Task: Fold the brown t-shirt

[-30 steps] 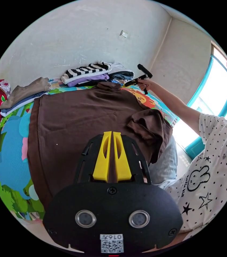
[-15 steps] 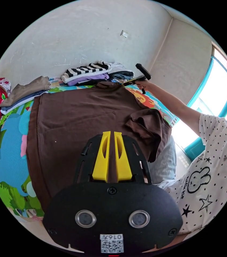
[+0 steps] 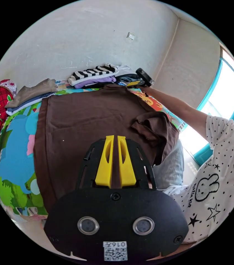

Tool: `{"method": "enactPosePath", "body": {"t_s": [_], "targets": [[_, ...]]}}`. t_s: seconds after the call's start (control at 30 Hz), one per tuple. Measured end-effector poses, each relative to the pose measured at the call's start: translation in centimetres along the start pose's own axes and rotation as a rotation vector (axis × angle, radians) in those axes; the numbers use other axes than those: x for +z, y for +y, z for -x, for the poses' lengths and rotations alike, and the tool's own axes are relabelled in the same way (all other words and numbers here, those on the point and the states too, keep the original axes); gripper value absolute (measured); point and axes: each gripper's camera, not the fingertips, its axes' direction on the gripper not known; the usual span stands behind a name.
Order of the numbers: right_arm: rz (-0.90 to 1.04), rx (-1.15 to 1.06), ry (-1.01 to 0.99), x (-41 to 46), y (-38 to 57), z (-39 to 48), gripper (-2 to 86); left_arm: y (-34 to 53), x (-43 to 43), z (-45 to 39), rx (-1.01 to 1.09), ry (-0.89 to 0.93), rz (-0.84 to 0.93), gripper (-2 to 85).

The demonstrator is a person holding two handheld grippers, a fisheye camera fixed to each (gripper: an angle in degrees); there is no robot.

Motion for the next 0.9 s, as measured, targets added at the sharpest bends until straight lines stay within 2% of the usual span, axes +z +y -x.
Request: {"method": "enactPosePath", "body": {"t_s": [0.07,0.2,0.3,0.37,0.43,0.6,0.73,0.9], "targets": [[-0.139,0.159,0.019,-4.2,3.2,-3.8,7.3,0.1,-2.0,1.6,-0.041,-0.059,-0.018,-0.6],[-0.159,0.204,-0.154,-9.7,9.9,-7.5,9.4,0.9,-6.2,5.9,-0.145,-0.153,-0.028,-0.7],[-0.097,0.243,-0.440,-12.2,16.2,-8.4,13.0,1.0,-7.9,8.5,-0.205,-0.175,-0.003,-0.7],[0.030,0.191,-0.722,-12.7,20.8,-7.4,13.8,0.8,-8.7,9.5,-0.225,-0.181,0.005,-0.7],[0.104,0.183,-0.817,-13.0,24.2,-6.3,13.9,0.4,-9.4,10.4,-0.245,-0.185,0.012,-0.7],[0.114,0.299,-0.901,-14.2,30.8,-5.9,12.5,-3.5,-9.9,12.0,-0.251,-0.139,0.023,-0.7],[0.099,0.360,-0.955,-14.5,33.9,-6.1,4.3,-8.1,-9.4,11.5,-0.205,-0.106,0.029,-0.7],[-0.049,0.351,-0.839,-19.8,36.6,-6.8,2.5,-16.9,-8.8,9.6,-0.121,-0.032,-0.009,-0.7]]}}
